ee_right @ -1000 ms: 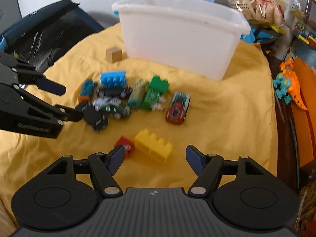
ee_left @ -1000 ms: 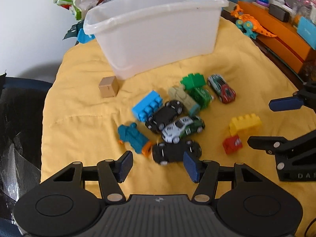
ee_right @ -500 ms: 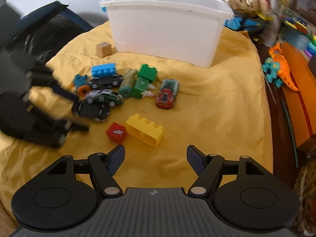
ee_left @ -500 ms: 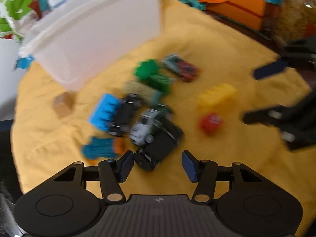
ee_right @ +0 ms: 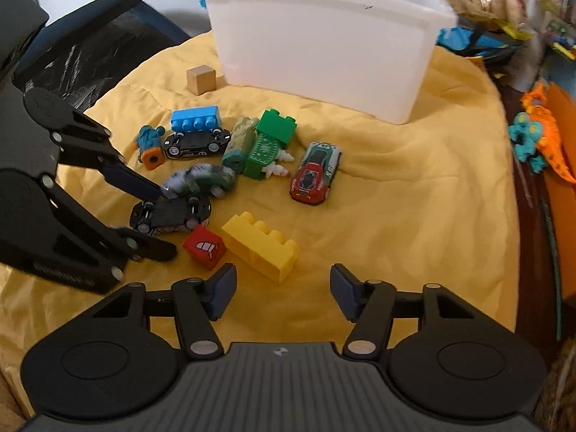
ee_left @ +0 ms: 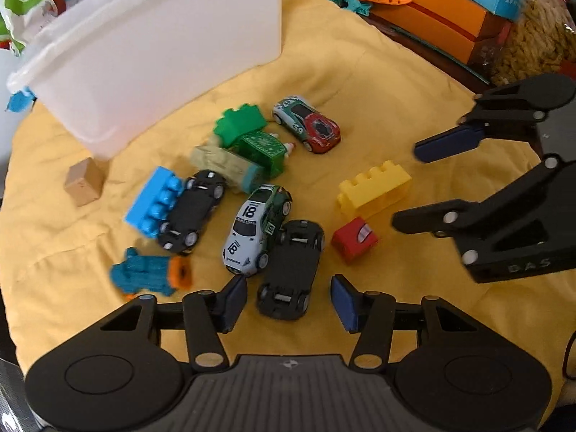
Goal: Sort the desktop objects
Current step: 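Grasp the black car with the left tool while the right tool grasps the yellow brick, then carry the black car and yellow brick over the white bin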
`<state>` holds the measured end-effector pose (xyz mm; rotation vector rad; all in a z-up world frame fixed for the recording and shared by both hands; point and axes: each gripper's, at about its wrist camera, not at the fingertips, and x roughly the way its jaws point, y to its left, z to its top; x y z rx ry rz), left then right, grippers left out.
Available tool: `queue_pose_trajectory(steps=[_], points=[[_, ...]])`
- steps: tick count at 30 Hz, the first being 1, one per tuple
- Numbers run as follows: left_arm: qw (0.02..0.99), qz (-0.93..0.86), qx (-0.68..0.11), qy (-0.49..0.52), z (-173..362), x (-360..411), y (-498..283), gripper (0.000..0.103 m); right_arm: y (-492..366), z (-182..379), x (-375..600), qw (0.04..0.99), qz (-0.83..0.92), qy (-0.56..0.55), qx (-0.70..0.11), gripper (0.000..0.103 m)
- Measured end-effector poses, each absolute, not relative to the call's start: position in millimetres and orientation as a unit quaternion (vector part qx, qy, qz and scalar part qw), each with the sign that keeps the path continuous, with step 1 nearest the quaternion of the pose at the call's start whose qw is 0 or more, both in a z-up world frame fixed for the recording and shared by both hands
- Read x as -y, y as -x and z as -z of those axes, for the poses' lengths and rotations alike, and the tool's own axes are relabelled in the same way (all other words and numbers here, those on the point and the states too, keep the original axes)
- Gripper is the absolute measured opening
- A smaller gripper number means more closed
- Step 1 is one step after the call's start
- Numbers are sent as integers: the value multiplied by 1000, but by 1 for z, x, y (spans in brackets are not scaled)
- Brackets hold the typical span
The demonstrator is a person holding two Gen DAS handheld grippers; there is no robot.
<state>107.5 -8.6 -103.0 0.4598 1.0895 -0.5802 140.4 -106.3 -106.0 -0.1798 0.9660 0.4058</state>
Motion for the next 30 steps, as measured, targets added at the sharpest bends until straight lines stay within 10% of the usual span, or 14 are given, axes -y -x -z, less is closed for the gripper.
queue_pose_trajectory(steps=[9,15,30], points=[[801,236,-509,-210,101,11,-104,34,-156,115,80,841,-221,134,-475,57],[815,190,-508,-203,95,5,-97,34,-149,111,78,842,-200,117,-486,28],[851,132,-458,-219,65,7,-81,34,-122,92,73,856,-167,79,-483,26]])
